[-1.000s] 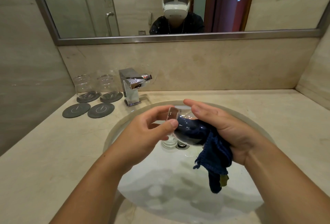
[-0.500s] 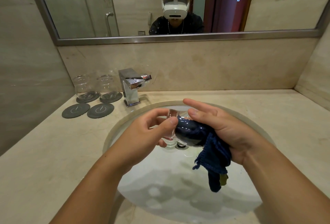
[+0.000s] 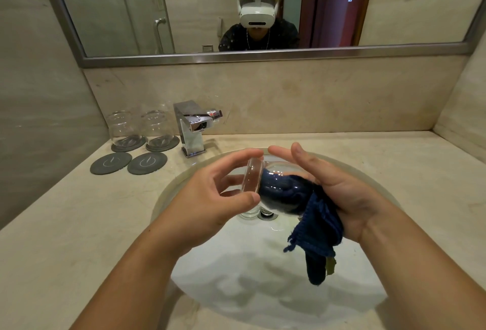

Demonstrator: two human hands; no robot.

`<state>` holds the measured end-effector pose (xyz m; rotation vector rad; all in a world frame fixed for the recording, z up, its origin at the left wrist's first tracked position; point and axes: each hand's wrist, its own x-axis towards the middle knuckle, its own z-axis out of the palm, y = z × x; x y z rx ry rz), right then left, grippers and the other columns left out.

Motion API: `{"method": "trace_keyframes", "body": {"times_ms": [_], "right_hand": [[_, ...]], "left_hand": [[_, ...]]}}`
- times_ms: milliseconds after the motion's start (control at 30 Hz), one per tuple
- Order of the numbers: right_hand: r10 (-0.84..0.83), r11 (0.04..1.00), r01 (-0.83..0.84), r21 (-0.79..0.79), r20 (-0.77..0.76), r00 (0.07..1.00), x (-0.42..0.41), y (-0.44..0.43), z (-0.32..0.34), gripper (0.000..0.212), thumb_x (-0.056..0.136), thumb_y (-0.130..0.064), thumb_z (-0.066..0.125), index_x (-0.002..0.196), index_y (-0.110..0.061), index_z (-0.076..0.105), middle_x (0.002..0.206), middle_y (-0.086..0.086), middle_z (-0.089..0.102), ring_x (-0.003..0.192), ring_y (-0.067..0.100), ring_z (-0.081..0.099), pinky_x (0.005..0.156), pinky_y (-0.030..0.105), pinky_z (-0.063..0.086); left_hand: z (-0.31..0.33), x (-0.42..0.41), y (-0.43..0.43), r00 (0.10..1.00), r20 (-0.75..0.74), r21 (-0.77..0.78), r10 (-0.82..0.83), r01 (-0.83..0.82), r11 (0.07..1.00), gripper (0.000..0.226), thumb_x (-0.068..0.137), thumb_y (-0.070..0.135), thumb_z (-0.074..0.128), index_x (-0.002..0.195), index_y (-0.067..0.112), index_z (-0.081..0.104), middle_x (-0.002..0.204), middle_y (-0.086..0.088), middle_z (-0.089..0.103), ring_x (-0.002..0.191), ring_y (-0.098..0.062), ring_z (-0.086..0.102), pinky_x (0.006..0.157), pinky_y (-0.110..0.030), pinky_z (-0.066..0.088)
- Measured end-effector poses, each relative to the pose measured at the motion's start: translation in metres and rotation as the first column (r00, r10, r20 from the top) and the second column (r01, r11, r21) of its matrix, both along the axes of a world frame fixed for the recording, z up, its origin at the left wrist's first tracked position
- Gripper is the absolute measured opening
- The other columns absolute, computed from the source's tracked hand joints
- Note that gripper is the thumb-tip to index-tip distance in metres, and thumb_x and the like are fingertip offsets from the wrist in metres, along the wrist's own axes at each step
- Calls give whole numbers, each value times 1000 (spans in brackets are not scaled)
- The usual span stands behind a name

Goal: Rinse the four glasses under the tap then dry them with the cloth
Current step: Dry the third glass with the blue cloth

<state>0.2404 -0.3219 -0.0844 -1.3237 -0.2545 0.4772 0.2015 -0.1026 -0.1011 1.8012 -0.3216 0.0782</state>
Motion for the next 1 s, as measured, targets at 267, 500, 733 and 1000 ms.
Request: {"method": "trace_keyframes", "body": {"times_ms": [267,500,733,1000], "right_hand": [[5,998,4,67,-132,991,2,-2,1,68,81,-59,68,141,-28,66,131,14,75,119,34,74,103,48,52],[-51,988,79,133,-206,977,-7,0,12,54,97,-52,58,137,-17,70,96,7,81,49,15,70,39,22,51],[-61,997,60,-46,-26,998,-8,1,11,61,95,-72,46,139,-34,66,122,10,79,75,15,80,54,23,57],[-138,955,207,-212,299,944,0,10,-8,71,76,-101,34,131,-67,61,129,5,75,126,23,69,119,54,42]], "left_hand": [[2,-1,3,999,34,-53,-33,34,998,62,78,-4,72,132,27,68,131,6,72,123,-15,68,101,-33,57],[3,-1,0,994,0,-154,107,-106,982,60,74,8,74,126,37,72,127,15,73,109,-10,74,89,-28,59],[3,0,-9,977,-166,-319,133,-181,930,39,92,7,75,126,25,73,114,1,80,99,-18,76,87,-33,64],[2,3,-9,922,-360,-385,141,-285,878,25,98,26,64,112,10,78,101,-6,76,79,-14,68,71,-25,59]]}}
